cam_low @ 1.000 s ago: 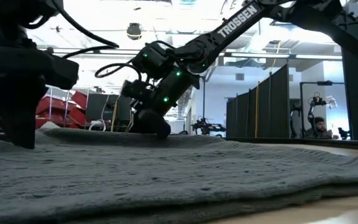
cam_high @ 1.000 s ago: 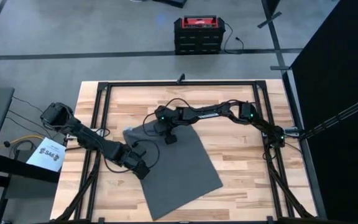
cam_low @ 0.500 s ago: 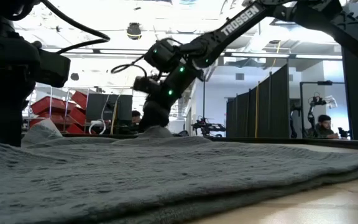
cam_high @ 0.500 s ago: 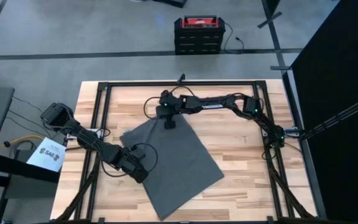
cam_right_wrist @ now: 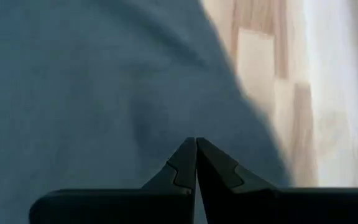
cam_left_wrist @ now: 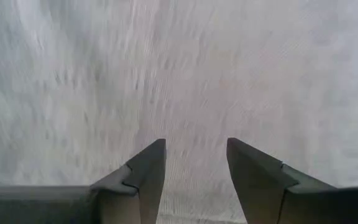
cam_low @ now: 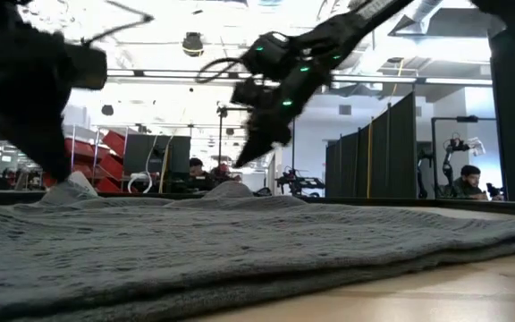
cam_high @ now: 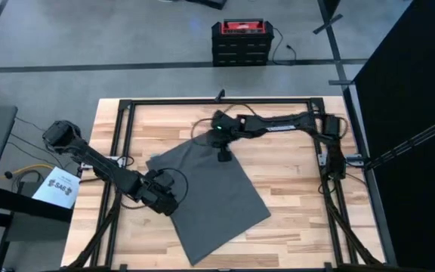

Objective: Roll towel
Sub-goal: Fold the gray towel

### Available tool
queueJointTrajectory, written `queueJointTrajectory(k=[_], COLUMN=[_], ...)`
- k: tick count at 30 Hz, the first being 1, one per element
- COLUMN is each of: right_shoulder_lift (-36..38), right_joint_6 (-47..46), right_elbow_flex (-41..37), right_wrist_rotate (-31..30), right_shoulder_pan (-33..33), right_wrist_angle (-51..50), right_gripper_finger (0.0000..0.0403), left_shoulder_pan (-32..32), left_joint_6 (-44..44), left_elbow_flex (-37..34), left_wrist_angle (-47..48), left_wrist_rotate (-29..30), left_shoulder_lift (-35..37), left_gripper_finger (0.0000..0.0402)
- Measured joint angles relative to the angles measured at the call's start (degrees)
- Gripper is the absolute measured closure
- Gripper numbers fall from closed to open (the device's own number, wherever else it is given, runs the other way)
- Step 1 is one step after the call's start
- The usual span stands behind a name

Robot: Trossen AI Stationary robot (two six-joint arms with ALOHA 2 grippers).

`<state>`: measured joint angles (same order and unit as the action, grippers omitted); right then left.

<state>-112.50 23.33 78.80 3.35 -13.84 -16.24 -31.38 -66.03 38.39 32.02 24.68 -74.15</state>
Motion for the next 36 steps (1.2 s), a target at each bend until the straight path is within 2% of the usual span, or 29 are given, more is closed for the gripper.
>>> queueJointTrajectory(k=[5, 7, 9, 13, 17, 19, 24, 36], right_shoulder_lift=[6.77, 6.99, 7.19, 7.04, 7.14, 6.3, 3.19, 1.59], right_joint_6=[-5.81, -7.65, -8.79, -11.8, -13.9, -14.66, -16.59, -15.86], right_elbow_flex=[-12.12, -15.23, -16.68, -18.08, -17.94, -17.96, -18.11, -17.81], right_wrist_rotate=[-0.4, -0.44, -0.4, -0.25, -0.26, -0.25, -0.21, 0.29], right_shoulder_pan=[2.88, 5.06, 7.27, 10.72, 12.21, 12.75, 12.56, 7.76], right_wrist_angle=[2.83, 2.6, 3.56, 3.69, 5.31, 5.26, 4.66, 2.19], right_gripper_finger=[0.0403, 0.0403, 0.0403, 0.0403, 0.0403, 0.0403, 0.0403, 0.0403], left_shoulder_pan=[3.54, 8.07, 13.11, 22.4, 28.26, 29.04, 27.79, 23.87], left_joint_6=[4.51, 4.54, 5.94, 10.66, 10.59, 9.15, 4.09, 1.38], left_elbow_flex=[0.07, 0.09, -0.46, -3.01, -6.21, -7.53, -7.96, -6.99], left_wrist_angle=[7.07, 10.02, 11.3, 9.31, 10.44, 12.11, 18.72, 25.52], left_wrist_rotate=[14.49, 15.1, 13.48, 6.2, -0.23, -3.25, -5.34, -9.57], left_shoulder_lift=[8.06, 9.48, 9.37, 6.82, 2.38, 0.21, -1.86, 2.74], left_gripper_finger=[0.0244, 0.0244, 0.0244, 0.0244, 0.0244, 0.0244, 0.0244, 0.0244])
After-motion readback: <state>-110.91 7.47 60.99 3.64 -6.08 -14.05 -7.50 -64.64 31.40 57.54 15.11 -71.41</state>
